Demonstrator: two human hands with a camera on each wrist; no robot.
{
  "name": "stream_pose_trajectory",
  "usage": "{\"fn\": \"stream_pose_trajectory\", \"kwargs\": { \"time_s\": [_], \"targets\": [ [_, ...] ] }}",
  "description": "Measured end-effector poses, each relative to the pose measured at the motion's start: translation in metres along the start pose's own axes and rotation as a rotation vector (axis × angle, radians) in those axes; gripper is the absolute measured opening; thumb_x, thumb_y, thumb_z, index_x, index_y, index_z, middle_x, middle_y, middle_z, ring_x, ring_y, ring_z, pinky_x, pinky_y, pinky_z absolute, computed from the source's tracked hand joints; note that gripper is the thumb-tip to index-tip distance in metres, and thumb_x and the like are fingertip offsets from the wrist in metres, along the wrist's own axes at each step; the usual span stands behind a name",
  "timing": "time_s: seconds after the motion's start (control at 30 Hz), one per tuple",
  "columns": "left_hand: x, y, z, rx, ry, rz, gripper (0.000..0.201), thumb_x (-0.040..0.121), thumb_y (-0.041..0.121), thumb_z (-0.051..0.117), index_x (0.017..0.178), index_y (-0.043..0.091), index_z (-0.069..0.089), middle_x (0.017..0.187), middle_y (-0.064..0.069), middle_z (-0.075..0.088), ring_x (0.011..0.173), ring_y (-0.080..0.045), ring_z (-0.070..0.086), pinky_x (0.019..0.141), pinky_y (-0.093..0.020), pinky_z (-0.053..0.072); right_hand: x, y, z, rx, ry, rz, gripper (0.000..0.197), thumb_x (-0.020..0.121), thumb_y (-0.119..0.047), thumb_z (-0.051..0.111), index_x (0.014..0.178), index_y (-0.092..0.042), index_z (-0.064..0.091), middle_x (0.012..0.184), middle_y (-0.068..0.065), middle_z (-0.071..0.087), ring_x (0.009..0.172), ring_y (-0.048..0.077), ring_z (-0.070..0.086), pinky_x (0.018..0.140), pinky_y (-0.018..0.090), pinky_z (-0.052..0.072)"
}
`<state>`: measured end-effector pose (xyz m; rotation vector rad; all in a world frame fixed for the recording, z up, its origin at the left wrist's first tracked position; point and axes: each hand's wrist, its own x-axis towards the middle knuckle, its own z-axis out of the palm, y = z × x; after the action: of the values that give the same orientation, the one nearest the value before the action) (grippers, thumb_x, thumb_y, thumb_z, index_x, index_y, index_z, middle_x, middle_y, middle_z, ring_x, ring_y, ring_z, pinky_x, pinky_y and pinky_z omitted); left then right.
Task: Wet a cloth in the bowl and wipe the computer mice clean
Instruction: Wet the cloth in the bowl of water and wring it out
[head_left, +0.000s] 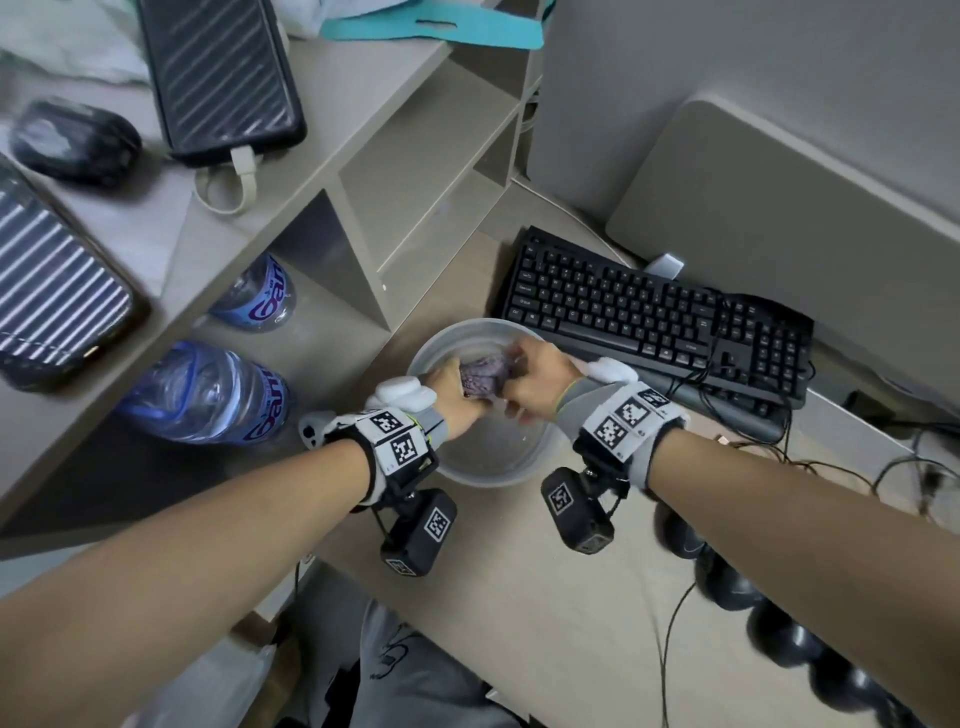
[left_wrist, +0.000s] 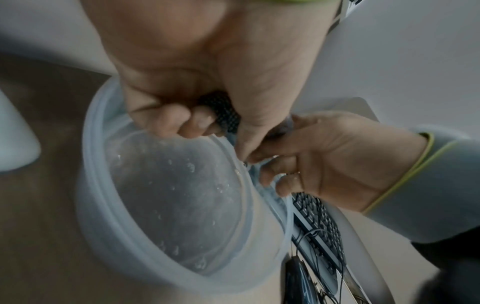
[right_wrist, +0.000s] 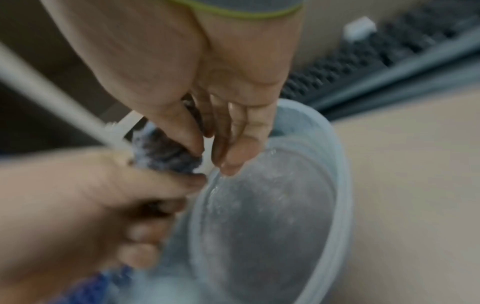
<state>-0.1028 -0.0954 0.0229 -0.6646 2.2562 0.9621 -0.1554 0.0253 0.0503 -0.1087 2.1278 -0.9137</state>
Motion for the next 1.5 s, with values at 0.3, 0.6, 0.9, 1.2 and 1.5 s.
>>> {"fn": "stream_pose_trajectory", "kwargs": {
  "time_s": [0.3, 0.6, 0.9, 1.2, 1.5],
  "targets": [
    [-0.022, 0.020, 0.001, 0.165, -0.132, 0.068, 0.036, 0.076, 0.021, 0.070, 0.110, 0.012, 0.062, 0.101, -0.009, 0.065, 0.095, -0.029, 0.063, 0.087, -0.037, 0.053, -0.013, 0.004, -0.010, 0.679, -0.053, 0.015, 0.026, 0.082, 0.010, 0.050, 0.086, -0.015, 0.056, 0.077, 0.008, 0.059, 0.066, 0.023, 0.058, 0.061, 0.031, 0.049],
    [-0.030, 0.022, -0.012, -0.608, 0.035, -0.042, 0.040, 0.092, 0.004, 0.056, 0.131, 0.011, 0.051, 0.130, -0.017, 0.058, 0.106, -0.026, 0.056, 0.095, -0.044, 0.049, -0.022, 0.014, -0.014, 0.583, 0.096, -0.002, 0.032, 0.081, 0.014, 0.046, 0.076, -0.016, 0.055, 0.072, 0.012, 0.054, 0.059, 0.023, 0.051, 0.061, 0.037, 0.047],
    [-0.024, 0.029, -0.006, -0.911, 0.056, -0.213, 0.044, 0.101, 0.034, 0.046, 0.129, 0.001, 0.054, 0.128, -0.019, 0.061, 0.116, -0.035, 0.061, 0.095, -0.045, 0.053, -0.043, -0.003, -0.019, 0.759, -0.040, -0.043, 0.012, 0.091, -0.001, 0.048, 0.086, -0.006, 0.058, 0.074, 0.016, 0.060, 0.057, 0.024, 0.062, 0.054, 0.034, 0.058],
    [-0.031, 0.049, 0.003, -1.210, -0.101, -0.239, 0.055, 0.105, 0.041, 0.026, 0.062, 0.013, 0.044, 0.043, -0.001, 0.037, 0.028, -0.012, 0.027, 0.036, -0.011, 0.029, -0.045, -0.012, -0.007, 0.923, -0.009, -0.035, 0.022, 0.096, -0.015, 0.043, 0.078, -0.011, 0.055, 0.043, 0.000, 0.054, 0.036, 0.015, 0.056, 0.036, 0.020, 0.048],
    [-0.005, 0.049, 0.015, -1.138, -0.118, -0.303, 0.097, 0.066, 0.081, 0.052, 0.125, 0.004, 0.058, 0.118, -0.026, 0.066, 0.101, -0.044, 0.068, 0.088, -0.063, 0.051, -0.056, 0.020, -0.020, 0.178, 0.192, -0.234, 0.028, 0.085, -0.027, 0.063, 0.107, -0.012, 0.058, 0.089, -0.002, 0.059, 0.080, 0.012, 0.055, 0.066, 0.019, 0.043]
  ]
}}
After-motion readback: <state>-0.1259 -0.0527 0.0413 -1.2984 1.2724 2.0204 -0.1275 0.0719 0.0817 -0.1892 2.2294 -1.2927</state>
